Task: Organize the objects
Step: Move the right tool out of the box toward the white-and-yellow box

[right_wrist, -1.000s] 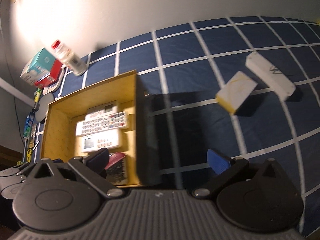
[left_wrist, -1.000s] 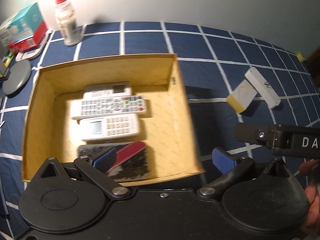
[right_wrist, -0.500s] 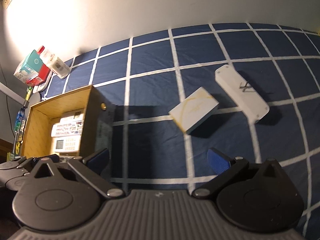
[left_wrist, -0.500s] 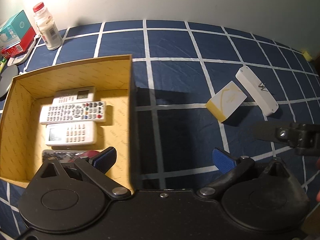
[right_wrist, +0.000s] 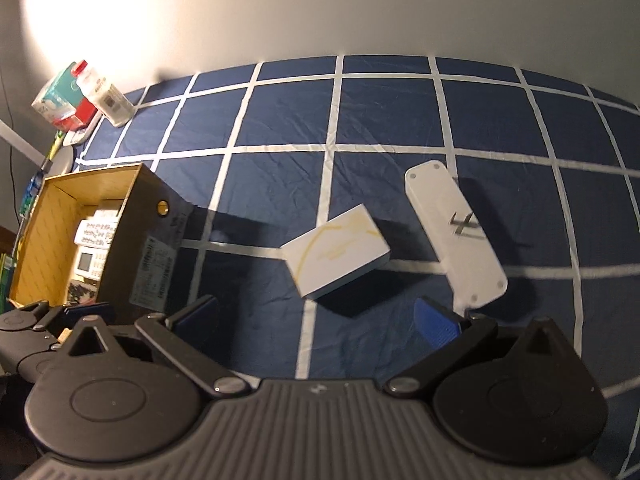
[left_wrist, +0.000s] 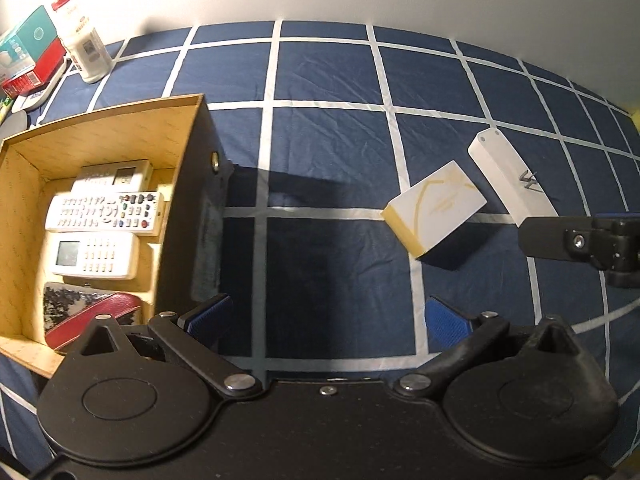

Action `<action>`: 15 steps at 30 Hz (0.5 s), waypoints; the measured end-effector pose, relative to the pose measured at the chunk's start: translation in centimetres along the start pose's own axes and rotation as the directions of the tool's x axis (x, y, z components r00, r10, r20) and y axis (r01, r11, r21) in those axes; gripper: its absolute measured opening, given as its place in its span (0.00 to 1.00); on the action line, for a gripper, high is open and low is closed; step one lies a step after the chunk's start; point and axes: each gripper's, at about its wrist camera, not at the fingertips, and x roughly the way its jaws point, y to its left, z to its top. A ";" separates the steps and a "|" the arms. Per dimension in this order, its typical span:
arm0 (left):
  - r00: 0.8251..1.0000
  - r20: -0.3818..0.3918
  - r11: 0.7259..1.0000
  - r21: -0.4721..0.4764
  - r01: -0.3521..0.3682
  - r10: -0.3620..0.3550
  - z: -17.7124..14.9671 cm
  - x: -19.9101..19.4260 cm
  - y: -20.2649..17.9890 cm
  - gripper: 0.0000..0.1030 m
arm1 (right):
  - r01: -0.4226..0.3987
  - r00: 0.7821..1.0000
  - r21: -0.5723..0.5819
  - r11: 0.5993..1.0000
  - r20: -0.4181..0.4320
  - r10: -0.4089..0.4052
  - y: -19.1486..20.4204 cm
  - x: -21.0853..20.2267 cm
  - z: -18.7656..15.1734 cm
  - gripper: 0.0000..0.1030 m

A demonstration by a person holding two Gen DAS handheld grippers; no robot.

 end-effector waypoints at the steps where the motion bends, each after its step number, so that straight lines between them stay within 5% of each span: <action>1: 1.000 -0.004 1.000 -0.002 -0.003 0.003 0.3 0.3 -0.3 1.00 | -0.006 1.000 -0.005 1.000 -0.007 0.006 -0.4 0.3 0.4 1.00; 15: 0.994 -0.090 0.998 -0.026 -0.057 0.054 2.9 5.7 -2.2 1.00 | -0.065 0.989 -0.027 0.998 -0.132 0.061 -3.7 7.8 4.2 1.00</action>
